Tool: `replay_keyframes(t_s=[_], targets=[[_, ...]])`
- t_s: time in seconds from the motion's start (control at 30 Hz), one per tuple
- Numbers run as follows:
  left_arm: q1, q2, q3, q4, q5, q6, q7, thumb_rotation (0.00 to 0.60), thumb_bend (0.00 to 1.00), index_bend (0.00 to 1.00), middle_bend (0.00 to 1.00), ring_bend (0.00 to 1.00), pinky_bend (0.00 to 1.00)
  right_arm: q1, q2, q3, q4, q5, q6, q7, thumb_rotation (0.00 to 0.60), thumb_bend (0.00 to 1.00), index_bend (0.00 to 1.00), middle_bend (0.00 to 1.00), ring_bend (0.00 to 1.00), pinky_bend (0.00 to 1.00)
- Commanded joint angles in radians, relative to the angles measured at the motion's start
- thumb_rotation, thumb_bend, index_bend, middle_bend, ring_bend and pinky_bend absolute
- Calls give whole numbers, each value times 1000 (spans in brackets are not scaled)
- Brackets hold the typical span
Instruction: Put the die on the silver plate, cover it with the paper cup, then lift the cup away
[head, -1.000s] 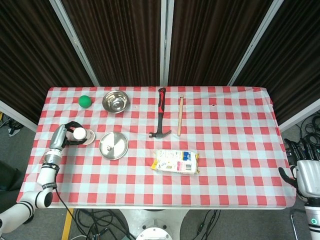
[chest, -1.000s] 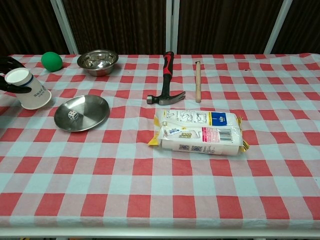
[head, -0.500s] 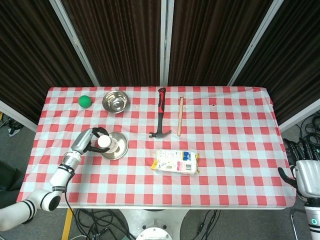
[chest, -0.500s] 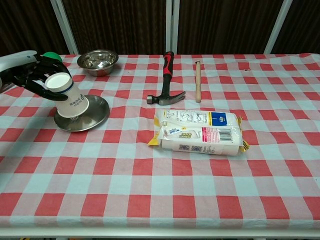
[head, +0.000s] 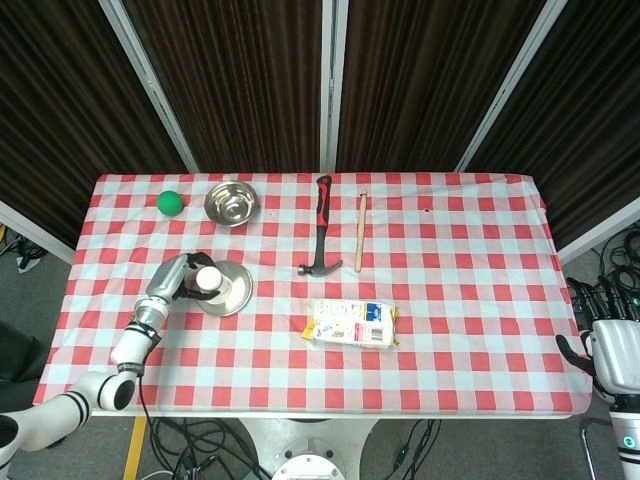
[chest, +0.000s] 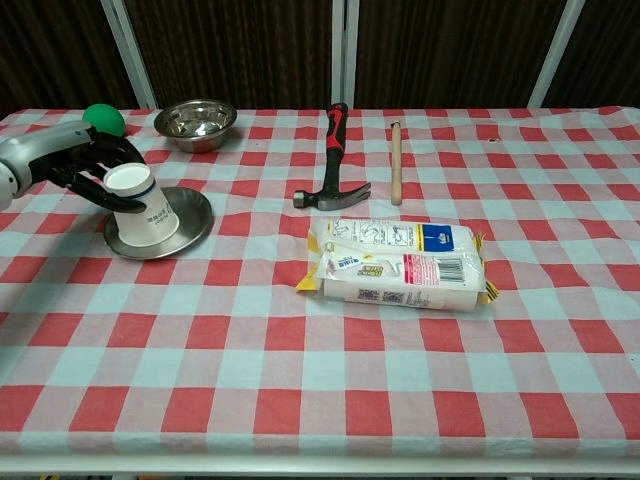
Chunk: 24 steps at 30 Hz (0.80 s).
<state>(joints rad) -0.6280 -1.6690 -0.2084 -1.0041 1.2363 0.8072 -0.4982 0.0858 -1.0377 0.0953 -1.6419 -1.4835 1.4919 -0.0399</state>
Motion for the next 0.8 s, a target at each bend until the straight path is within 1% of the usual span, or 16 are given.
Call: replay_keyframes(t_s=[0.03,0.23,0.3,0.4,0.63,0.73,0.8], targets=[[9,0,-11,-26,-11,12,2,600,210,491,409,302,315,2,-3,-3,3,0,-8,2,600,173,119,179,53,127],[11,29,13,-120,40,28,-7,600,211,491,408,301,314,9,-8,-6,5,2,-23,2,600,174,119,179,53,127],[7,31,16,-132,47,23,-10,600,211,491,408,301,314,9,-7,-5,4,4,-23,0,600,174,120,179,53,126],[-6,26,12,-117,42,8,-6,600,211,491,409,301,313,7,-5,-4,2,7,-20,0,600,175,119,179,53,127],[-25,-16,-26,8,-36,-14,54,600,216,492,409,301,291,6,-4,-3,1,8,-18,0,600,174,119,179,52,127],[-12,-10,-35,-17,-44,2,39,600,221,491,409,301,291,5,-5,-7,1,5,-17,0,600,174,119,179,53,127],[-2,7,-22,-60,-22,9,24,600,221,492,409,301,291,4,-6,-8,0,5,-17,0,600,172,119,179,52,127]])
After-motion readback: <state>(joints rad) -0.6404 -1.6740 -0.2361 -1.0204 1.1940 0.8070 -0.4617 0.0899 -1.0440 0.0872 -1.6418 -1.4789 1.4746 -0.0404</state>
